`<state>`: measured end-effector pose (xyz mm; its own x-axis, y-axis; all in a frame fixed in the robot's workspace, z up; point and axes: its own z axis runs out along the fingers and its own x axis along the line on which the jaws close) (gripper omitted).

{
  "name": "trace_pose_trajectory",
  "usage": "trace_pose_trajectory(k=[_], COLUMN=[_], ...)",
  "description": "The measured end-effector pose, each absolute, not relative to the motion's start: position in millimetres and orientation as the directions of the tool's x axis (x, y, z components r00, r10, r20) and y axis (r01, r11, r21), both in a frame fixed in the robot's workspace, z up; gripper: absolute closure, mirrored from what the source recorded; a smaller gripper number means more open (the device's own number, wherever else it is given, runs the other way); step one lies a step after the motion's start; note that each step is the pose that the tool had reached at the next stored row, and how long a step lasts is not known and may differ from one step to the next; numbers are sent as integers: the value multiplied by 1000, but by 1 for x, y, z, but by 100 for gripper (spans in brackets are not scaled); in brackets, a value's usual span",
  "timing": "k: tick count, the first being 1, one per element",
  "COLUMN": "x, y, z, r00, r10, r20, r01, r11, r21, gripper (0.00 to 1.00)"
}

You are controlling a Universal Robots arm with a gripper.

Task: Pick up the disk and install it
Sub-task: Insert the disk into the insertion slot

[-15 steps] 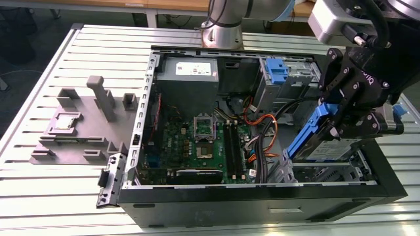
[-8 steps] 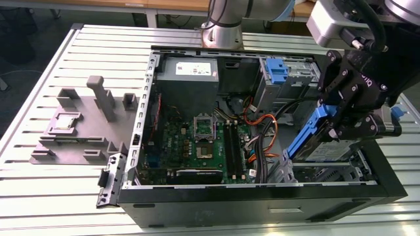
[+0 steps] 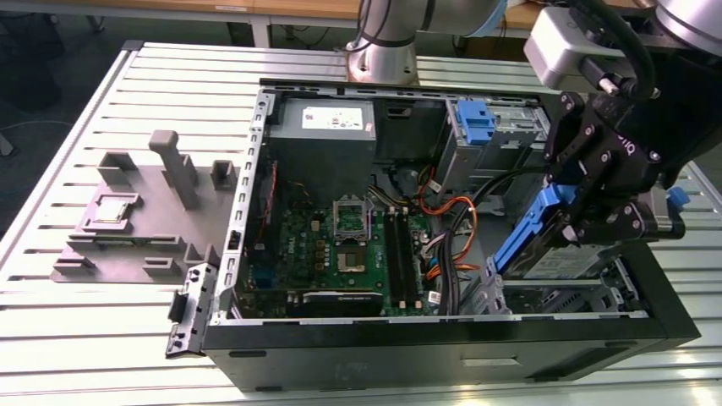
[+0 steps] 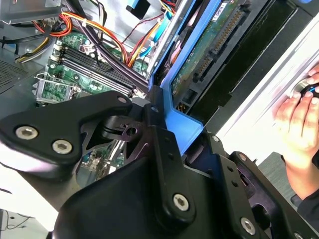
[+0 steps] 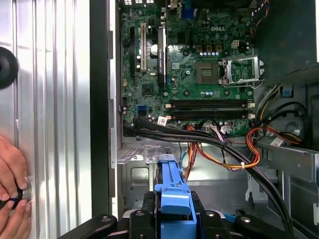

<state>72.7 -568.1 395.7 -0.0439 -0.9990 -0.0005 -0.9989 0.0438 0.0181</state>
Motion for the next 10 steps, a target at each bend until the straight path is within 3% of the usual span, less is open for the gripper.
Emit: trace_pose_trajectory(k=[10], x=[73], y=[-569], z=[390], r00=[-44], r10=[-999], r20=[-1], r01=[-999], r11=[44], r21=[18], gripper=[63])
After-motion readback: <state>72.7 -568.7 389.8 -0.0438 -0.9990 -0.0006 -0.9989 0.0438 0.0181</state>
